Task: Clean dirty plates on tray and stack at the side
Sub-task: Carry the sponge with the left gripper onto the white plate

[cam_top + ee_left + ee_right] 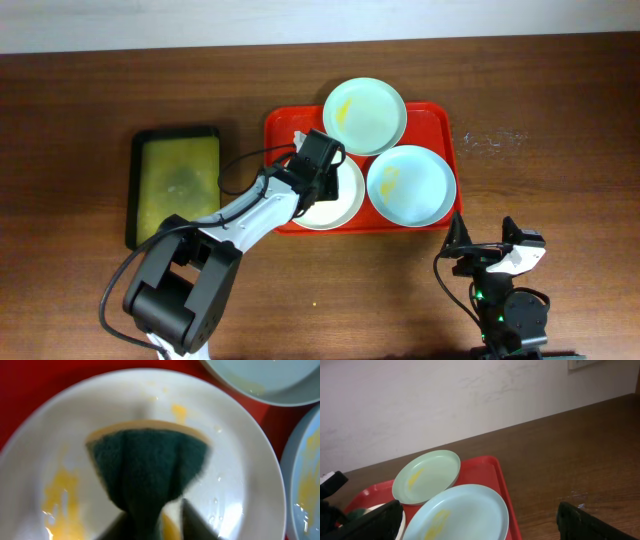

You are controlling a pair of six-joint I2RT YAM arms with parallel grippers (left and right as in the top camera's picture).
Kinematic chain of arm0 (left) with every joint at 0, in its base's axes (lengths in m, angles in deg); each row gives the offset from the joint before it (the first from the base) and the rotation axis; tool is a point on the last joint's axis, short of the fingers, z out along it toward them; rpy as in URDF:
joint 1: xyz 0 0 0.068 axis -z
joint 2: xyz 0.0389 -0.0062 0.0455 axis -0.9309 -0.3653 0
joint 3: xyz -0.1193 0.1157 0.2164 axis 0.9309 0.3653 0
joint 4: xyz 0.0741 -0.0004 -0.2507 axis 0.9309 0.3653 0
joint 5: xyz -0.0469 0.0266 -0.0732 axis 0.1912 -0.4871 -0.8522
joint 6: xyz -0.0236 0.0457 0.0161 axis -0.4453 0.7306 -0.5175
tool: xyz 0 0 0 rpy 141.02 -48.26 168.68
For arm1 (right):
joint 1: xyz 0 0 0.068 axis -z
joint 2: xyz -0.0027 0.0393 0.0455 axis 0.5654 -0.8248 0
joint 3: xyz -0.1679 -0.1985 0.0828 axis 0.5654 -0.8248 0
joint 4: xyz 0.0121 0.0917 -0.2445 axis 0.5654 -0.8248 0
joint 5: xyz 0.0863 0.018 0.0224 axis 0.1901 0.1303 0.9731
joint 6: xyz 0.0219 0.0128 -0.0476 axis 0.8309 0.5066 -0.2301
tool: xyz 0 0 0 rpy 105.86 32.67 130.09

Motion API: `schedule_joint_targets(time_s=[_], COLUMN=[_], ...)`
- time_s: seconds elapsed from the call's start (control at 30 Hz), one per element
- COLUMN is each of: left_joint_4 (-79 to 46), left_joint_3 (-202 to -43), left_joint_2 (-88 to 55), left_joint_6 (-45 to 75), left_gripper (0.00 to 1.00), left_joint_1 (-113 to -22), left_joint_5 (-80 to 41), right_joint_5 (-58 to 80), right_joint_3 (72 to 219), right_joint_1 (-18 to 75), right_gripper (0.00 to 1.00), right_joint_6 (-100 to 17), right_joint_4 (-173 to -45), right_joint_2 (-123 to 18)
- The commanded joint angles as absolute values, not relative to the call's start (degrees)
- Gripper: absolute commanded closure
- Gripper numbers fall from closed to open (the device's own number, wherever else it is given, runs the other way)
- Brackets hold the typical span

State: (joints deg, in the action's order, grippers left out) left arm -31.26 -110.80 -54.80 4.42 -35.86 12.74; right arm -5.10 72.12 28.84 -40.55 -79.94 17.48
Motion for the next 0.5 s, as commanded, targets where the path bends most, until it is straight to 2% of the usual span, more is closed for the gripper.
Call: schedule_joint_targets(time_s=[0.0,0.1,0.13,0.3,0.47], left_joint_4=[-31.37,-29.77,-29.12,-26.34,-20.20], left_joint_3=[-110.67,-111.28,-111.52,-111.63,-111.61], left_joint_2=[-54.62,-52.22,-50.78,-39.39,-30.38], left_joint_6=[3.89,3.89,3.89,3.96,4.33], left_gripper=[0.43,0.30,0.28,0.26,0.24], left_joint_1=[-35.99,-36.10,-36.10,-36.10,-36.10], left_joint_5=[15.12,13.33,13.26,14.14,24.32], right_joint_5=[-5.19,-5.19,-5.19,-5.19,-5.19], right_joint_3=[71.60,71.60,71.60,71.60,71.60], right_joint_1=[29.26,29.26,29.26,29.26,29.26], right_gripper=[0.01,0.01,0.01,0.01,0.01], right_joint_6=[-40.64,-40.64,-40.64,-40.64,-40.64], right_joint_4=[-80.05,-80.05,-80.05,-80.05,-80.05], right_joint_2=[17.63,17.63,17.63,17.63,17.63])
